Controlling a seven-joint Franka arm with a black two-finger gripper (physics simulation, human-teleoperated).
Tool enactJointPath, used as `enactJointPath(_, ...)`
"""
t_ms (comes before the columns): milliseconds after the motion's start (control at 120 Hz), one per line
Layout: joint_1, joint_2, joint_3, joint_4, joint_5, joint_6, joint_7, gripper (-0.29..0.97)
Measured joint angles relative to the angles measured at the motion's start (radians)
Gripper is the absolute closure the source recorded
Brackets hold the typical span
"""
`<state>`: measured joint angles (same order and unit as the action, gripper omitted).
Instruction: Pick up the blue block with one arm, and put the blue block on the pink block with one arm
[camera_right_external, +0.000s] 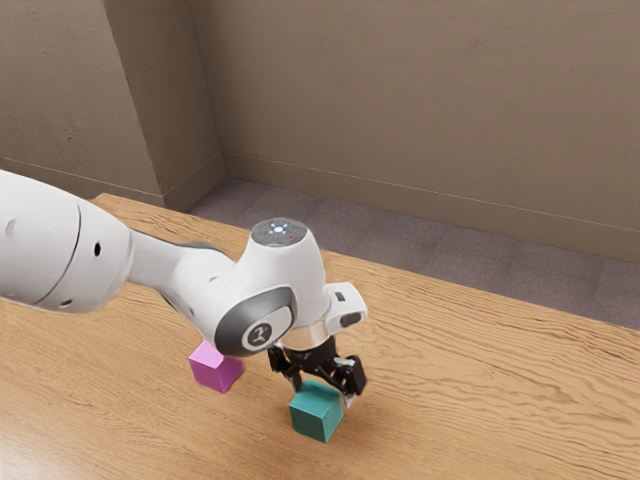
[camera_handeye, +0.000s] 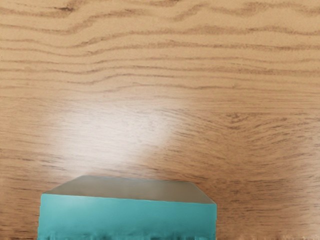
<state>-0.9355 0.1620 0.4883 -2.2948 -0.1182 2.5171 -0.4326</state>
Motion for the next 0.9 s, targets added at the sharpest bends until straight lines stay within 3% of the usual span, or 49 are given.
enactJointPath(900,0.001,0.005,-0.004,-0.059,0.000,0.055,-0.018,0.07)
